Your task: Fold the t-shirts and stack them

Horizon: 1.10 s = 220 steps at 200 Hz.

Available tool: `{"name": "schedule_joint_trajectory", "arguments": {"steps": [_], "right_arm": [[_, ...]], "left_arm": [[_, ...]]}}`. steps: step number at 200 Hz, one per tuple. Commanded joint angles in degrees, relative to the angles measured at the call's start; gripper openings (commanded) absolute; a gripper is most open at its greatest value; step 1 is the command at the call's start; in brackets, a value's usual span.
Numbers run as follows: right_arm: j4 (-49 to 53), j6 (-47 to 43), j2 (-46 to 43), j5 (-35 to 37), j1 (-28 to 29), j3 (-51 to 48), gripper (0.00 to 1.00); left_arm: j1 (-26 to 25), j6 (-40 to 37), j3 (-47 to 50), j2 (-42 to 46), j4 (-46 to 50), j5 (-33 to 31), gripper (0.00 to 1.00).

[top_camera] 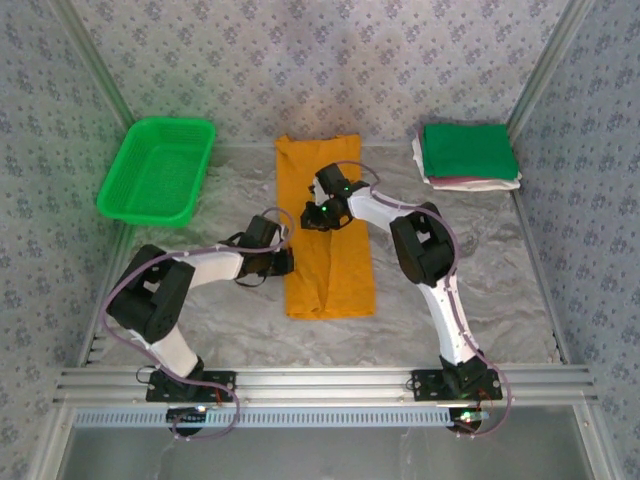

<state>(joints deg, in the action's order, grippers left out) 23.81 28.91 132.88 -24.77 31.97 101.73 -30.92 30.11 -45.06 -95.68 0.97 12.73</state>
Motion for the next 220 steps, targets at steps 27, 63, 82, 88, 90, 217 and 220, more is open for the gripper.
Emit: {"name": "schedule_joint_trajectory", "arguments": {"steps": [27,63,82,88,90,217,220], "right_arm": [[1.28,-0.94,-1.80,1.02,-1.21,0.66,0.00],[2.69,-0.38,-5.55,0.87,-2.18,0.55,0.00],[3.92,-0.47,-6.57,1.12,-2.75,1.17,0.00],[4.04,-0.46,-6.54,1.17,-2.88,1.30,0.00],[4.16,-0.39,-6.50,1.20,-2.88,1.39,0.00],[11.65,1.33,-6.10,2.90,-4.57,3.63,0.17],[12.02,1.36,-6.30,3.09,-4.65,3.91,0.20]], "left_arm": [[-0.11,0.63,2.54,2.02,4.65,-2.97,0.00],[-0.08,0.35,2.87,5.22,7.62,-3.62,0.00],[-0.11,-0.04,3.59,6.49,8.81,-4.71,0.00],[0.02,-0.15,3.87,6.68,8.91,-4.89,0.00],[-0.01,-0.18,3.96,6.72,8.95,-4.90,0.00],[0.54,-1.80,3.08,14.15,14.28,-5.11,0.00],[0.59,-1.91,2.86,14.58,14.68,-5.09,0.00]]}}
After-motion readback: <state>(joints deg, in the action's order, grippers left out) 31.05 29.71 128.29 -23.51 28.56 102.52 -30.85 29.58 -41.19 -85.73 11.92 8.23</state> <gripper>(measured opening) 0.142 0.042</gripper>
